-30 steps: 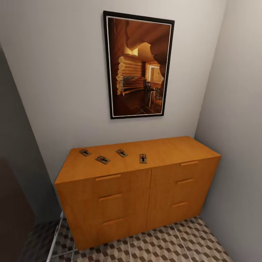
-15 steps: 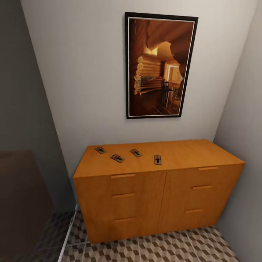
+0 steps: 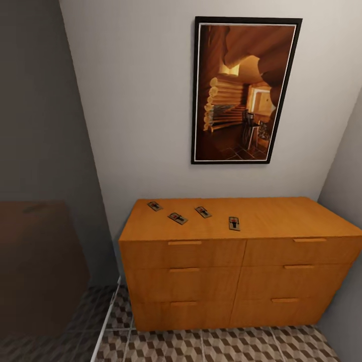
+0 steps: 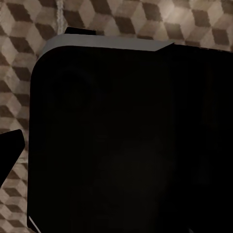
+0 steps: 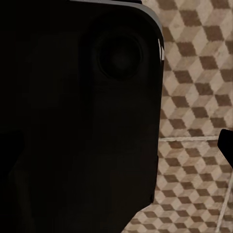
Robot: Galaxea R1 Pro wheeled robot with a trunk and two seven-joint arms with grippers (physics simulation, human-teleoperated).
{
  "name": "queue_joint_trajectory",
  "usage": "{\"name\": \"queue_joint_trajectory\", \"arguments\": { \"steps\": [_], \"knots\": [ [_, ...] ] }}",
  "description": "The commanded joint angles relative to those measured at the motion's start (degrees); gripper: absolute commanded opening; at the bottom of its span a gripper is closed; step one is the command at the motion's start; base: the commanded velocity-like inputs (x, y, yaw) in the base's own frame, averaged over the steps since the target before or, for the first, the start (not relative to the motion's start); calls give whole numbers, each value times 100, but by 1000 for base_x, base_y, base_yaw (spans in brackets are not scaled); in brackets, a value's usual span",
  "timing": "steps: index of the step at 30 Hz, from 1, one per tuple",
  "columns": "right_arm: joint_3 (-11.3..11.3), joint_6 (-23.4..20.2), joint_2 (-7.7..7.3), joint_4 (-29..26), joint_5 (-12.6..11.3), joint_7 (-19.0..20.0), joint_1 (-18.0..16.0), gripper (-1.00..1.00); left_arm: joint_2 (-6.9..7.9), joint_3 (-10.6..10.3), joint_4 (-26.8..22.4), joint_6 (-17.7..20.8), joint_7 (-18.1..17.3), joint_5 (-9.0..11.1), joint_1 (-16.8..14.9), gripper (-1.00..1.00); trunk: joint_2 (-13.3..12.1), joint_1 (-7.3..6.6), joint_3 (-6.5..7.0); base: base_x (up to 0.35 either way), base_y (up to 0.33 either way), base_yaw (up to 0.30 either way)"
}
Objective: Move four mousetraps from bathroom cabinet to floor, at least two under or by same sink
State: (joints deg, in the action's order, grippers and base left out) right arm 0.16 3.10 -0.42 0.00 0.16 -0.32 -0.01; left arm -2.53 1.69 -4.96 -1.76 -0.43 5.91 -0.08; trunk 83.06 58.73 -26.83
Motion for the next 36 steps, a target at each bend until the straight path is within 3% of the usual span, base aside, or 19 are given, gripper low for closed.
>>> {"name": "queue_joint_trajectory", "arguments": {
  "steps": [1,14,19,22,27,36],
  "knots": [
    [-8,20,-1,0,-7,-3,-2,100,-2,9,1,-13,-4,54,-1,100,2,0,-4,0,0,30],
    [-7,23,17,0,2,-4,-3,100,33,4,-21,9,-23,60,-1,100,2,0,-4,0,0,10],
    [-7,-27,-15,-20,19,33,-6,100,133,7,-163,46,-74,68,-1,100,2,0,-4,0,0,1],
    [-2,-55,-34,-220,28,58,-9,100,213,18,-591,107,-84,74,-1,100,2,0,-4,0,0,0],
    [5,-167,-46,-616,33,69,-13,100,229,22,-1220,358,-64,45,-1,100,2,0,-4,0,0,0],
    [-20,-1155,-116,-1975,17,75,-16,100,259,11,-3092,1730,-26,-2,-1,100,2,0,-4,0,0,0]
  ]
}}
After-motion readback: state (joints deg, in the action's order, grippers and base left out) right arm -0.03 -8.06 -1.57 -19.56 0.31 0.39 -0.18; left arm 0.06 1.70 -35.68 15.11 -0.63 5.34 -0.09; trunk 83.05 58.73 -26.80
